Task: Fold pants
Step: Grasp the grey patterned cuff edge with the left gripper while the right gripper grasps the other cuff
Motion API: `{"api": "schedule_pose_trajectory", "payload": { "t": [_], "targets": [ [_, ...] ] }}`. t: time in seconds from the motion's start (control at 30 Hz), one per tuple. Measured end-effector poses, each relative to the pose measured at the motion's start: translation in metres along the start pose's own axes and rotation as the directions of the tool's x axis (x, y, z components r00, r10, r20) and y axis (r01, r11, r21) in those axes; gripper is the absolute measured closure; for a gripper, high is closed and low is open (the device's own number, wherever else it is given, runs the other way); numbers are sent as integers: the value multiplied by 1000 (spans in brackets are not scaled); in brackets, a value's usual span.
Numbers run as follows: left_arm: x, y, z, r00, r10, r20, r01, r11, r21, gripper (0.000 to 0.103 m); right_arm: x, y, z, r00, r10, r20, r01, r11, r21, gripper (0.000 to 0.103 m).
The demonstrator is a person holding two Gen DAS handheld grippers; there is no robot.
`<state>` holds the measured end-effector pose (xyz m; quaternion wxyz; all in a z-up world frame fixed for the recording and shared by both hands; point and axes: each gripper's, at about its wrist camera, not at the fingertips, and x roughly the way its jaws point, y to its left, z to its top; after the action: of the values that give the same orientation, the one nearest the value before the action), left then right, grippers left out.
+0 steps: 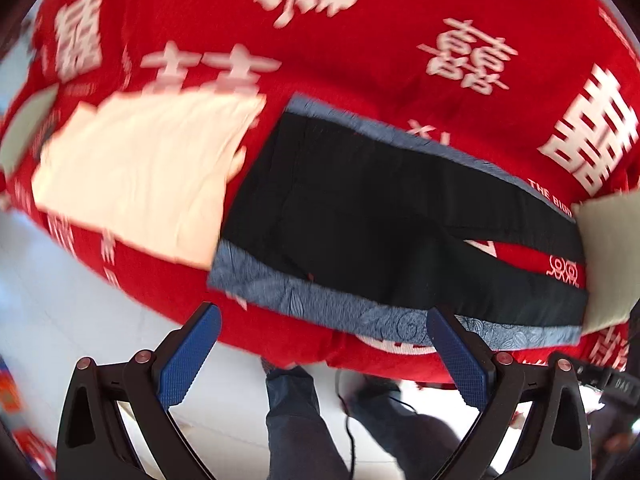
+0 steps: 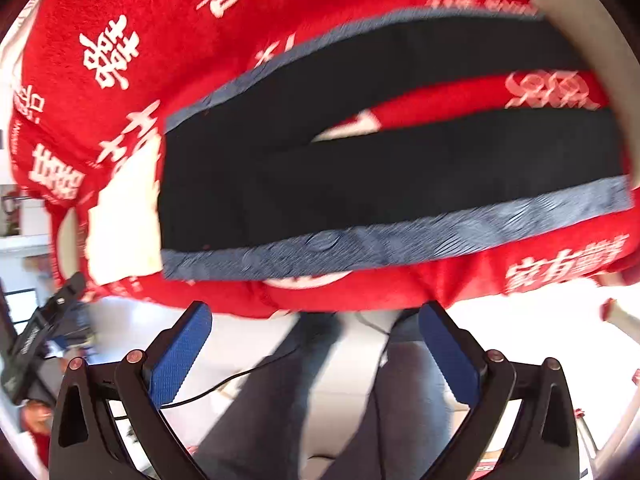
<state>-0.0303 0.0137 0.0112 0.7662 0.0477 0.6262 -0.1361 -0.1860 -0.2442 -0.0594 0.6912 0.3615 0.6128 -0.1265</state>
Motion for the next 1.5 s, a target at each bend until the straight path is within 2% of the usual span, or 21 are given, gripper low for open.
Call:
{"api": "schedule_pose_trajectory", "payload": {
  "t": [0.13,0.2,0.23,0.27,0.37,0.47,0.57,0.67,0.8,0.93,1.03,1.1,1.17,1.2,1.23,1.27,1.33,1.37,1.4,1.5],
  "targets": [
    [35,20,-11,999,-26,-27,26,999,-30,0,39,0,-8,987,152,-50,-149,987,51,2],
    [57,30,-14,998,-35,-56,33,999,-36,0,64,7,-11,976,210,-64,-206,977,59,9],
    [69,37,-16,996,-60,-65,57,997,-49,0,82,13,-14,969,234,-75,-229,971,66,18],
    [79,42,-18,995,-82,-65,78,995,-59,0,94,17,-17,961,264,-82,-258,963,74,23],
    [112,58,-28,989,-127,-78,122,990,-71,0,142,32,-22,924,366,-111,-358,930,82,25],
    [145,70,-35,979,-173,-105,163,982,-96,0,186,42,-26,916,382,-120,-375,924,76,25],
    [171,80,-41,968,-219,-123,202,970,-135,0,225,40,-29,903,415,-110,-401,907,128,25],
    [187,85,-46,956,-266,-124,244,956,-165,0,246,34,-29,896,440,-58,-428,890,156,25],
    [196,81,-46,934,-336,-121,312,933,-180,0,244,34,-22,854,518,43,-517,839,170,24],
    [198,74,-33,893,-441,-88,411,880,-239,0,216,47,-8,797,591,121,-603,789,117,24],
    [201,70,-22,870,-490,-56,455,841,-292,0,195,57,0,769,625,133,-637,768,69,24],
    [203,70,-16,860,-508,-41,469,821,-327,0,182,59,3,750,646,143,-657,753,48,24],
    [206,79,-9,867,-498,-1,462,804,-374,0,172,60,4,731,665,152,-676,736,32,24],
    [208,83,-7,871,-490,18,457,797,-396,3,170,61,5,727,669,154,-680,732,28,24],
    [209,86,-3,873,-486,31,455,791,-410,23,170,61,6,725,672,151,-682,731,27,24],
    [210,85,1,872,-490,23,455,791,-409,37,173,59,4,727,671,145,-681,732,28,24],
    [214,85,4,879,-477,-7,436,809,-394,65,181,53,1,740,659,135,-669,742,40,24],
    [214,85,6,882,-472,-20,430,820,-379,75,184,49,0,744,654,137,-665,745,49,24],
    [213,84,9,883,-468,-37,425,830,-363,82,187,43,-2,748,648,142,-660,749,61,24],
    [200,82,17,874,-485,-39,447,831,-332,82,198,13,-9,767,618,174,-639,759,124,24]
  ]
}}
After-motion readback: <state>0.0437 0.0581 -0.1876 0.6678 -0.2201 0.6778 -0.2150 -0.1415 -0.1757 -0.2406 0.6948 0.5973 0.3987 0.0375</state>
